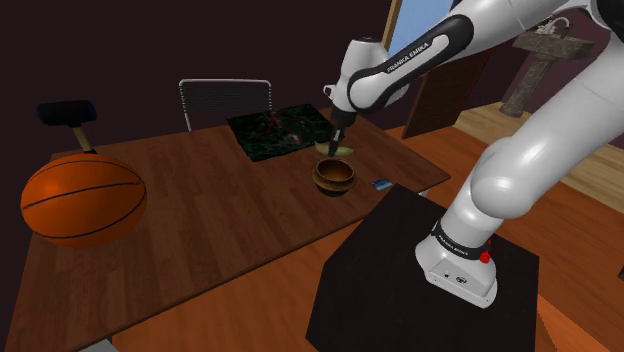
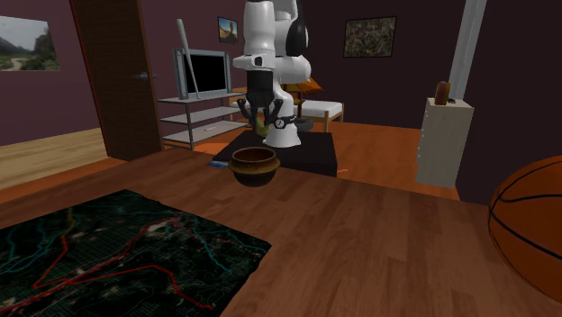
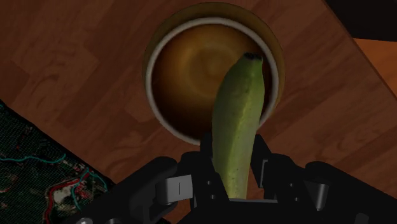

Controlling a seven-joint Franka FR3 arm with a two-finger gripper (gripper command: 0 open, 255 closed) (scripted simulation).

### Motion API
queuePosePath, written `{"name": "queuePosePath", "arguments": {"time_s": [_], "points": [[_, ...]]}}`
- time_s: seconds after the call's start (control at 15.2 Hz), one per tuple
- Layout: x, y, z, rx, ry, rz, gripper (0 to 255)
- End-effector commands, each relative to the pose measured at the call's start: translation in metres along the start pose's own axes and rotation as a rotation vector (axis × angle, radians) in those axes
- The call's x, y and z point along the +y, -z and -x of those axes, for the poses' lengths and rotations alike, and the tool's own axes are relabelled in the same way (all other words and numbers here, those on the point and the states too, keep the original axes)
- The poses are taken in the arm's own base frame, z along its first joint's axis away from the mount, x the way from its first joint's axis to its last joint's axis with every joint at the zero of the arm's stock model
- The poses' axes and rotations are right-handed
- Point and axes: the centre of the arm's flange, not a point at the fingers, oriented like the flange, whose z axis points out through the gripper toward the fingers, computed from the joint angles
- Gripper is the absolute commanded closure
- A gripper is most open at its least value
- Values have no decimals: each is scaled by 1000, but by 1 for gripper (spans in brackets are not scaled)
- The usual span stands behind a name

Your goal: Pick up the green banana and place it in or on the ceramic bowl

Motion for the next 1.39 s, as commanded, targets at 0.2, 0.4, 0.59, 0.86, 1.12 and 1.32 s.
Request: {"name": "queuePosePath", "arguments": {"time_s": [0.2,0.4,0.59,0.86,1.12,1.32], "points": [[17,-17,20,0,2,-1,255],[16,-33,22,0,2,-1,255],[16,-49,23,0,2,-1,255],[15,-68,25,0,2,-1,255],[15,-68,25,0,2,-1,255],[15,-68,25,0,2,-1,255]]}}
